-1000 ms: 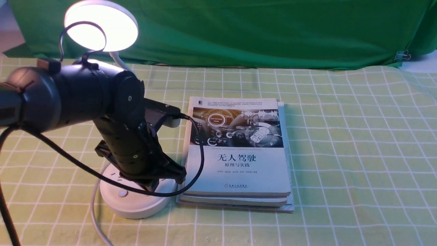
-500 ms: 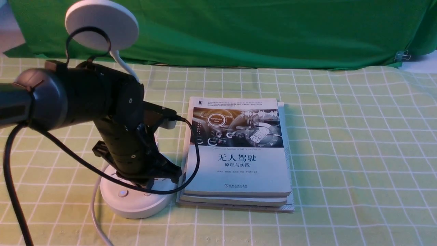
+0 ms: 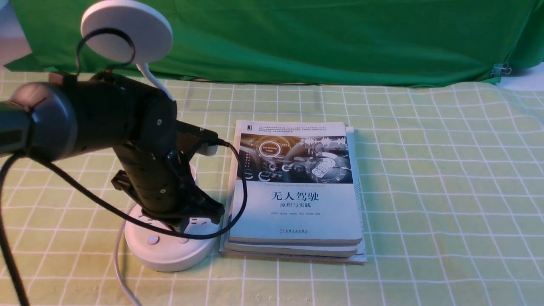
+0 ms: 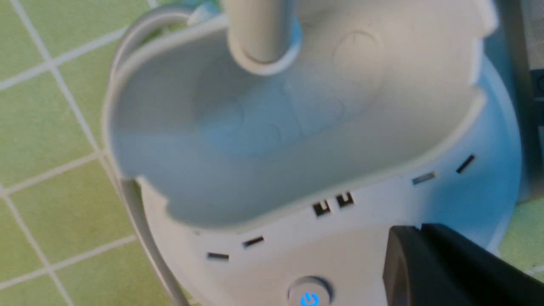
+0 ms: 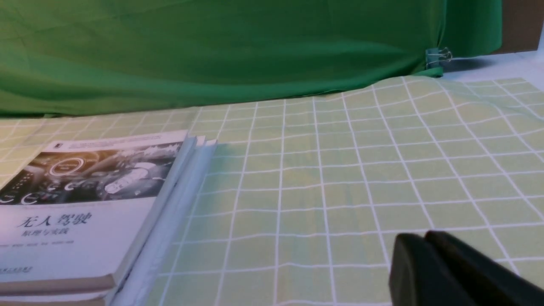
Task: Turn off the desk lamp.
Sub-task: Use the left arm to press the button switch on the lamp holder
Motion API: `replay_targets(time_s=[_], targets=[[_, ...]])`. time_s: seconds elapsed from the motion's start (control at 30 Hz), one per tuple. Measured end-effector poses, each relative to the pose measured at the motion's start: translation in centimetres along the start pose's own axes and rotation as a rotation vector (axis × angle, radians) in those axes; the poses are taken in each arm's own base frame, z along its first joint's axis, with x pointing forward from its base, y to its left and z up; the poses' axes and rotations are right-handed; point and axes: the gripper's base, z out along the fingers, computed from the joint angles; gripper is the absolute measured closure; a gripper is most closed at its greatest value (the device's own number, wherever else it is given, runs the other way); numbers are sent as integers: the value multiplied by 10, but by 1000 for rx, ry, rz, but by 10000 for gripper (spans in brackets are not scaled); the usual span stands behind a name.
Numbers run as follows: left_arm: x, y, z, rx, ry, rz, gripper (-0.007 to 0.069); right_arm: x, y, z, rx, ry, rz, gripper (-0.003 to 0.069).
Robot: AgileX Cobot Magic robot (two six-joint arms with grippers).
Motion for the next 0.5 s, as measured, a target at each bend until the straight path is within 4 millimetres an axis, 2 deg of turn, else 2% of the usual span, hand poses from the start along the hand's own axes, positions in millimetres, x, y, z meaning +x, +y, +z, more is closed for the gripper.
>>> replay_targets(time_s=[0.23, 0.4, 0.43, 0.5], targets=[[14, -4, -32, 32, -56, -27, 619, 0, 0, 0, 0, 1, 1, 630], [51, -12, -51, 70, -144, -56, 619, 0, 0, 0, 0, 1, 1, 630], [68, -13, -61, 83, -209, -72, 619, 0, 0, 0, 0, 1, 1, 630], [87, -13, -74, 90, -319, -79, 619, 0, 0, 0, 0, 0, 1, 630]])
